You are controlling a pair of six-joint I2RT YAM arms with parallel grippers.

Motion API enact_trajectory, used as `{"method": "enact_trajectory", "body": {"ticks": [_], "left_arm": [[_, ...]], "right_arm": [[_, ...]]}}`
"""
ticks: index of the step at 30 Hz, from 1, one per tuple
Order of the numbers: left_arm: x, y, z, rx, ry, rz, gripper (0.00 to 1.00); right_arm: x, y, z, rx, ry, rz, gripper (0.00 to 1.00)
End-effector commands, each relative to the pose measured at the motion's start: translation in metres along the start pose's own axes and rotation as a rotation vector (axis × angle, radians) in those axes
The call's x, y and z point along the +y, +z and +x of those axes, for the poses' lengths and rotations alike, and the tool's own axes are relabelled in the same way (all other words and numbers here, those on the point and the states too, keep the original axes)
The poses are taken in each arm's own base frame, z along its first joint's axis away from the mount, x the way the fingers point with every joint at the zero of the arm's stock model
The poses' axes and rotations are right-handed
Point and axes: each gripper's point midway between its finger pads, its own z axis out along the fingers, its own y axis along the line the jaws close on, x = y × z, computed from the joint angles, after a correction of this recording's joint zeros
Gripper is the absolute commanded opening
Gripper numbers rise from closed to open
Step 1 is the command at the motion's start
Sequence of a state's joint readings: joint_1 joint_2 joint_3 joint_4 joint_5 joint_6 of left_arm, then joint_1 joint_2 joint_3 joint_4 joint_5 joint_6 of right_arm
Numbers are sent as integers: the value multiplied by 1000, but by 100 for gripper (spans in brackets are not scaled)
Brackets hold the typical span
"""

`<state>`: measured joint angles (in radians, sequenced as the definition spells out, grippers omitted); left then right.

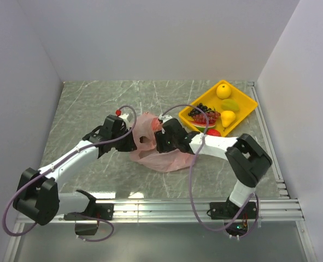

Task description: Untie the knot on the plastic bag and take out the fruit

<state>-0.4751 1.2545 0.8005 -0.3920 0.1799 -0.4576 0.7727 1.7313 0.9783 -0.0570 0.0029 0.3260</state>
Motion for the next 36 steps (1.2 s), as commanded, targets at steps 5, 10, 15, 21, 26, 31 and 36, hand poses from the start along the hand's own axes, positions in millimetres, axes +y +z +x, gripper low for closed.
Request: {"method": "enact_trajectory", "body": {"ticks": [5, 10, 15, 21, 26, 31, 36], "left_arm": [[-3, -16, -7, -102, -13, 19, 18], [-6, -22, -21, -158, -4, 19, 18], [-7, -22, -25, -164, 5, 20, 18], [-4, -20, -21, -154, 6, 6, 18], [-2, -17, -20, -140, 9, -1, 18], [-1, -15, -20, -133, 12, -7, 18], [4, -14, -19, -132, 10, -30, 18]], "right_arm": [[70, -74, -31, -163, -102, -220, 61], [-8, -85, -67, -299, -128, 236, 67], [-34, -76, -95, -297, -209, 367, 85], [-49, -38, -101, -228, -215, 239, 86], [-51, -17, -100, -168, -250, 122, 80], [-36, -11, -96, -150, -306, 28, 43], [-14, -37, -103, -171, -366, -11, 0]]}}
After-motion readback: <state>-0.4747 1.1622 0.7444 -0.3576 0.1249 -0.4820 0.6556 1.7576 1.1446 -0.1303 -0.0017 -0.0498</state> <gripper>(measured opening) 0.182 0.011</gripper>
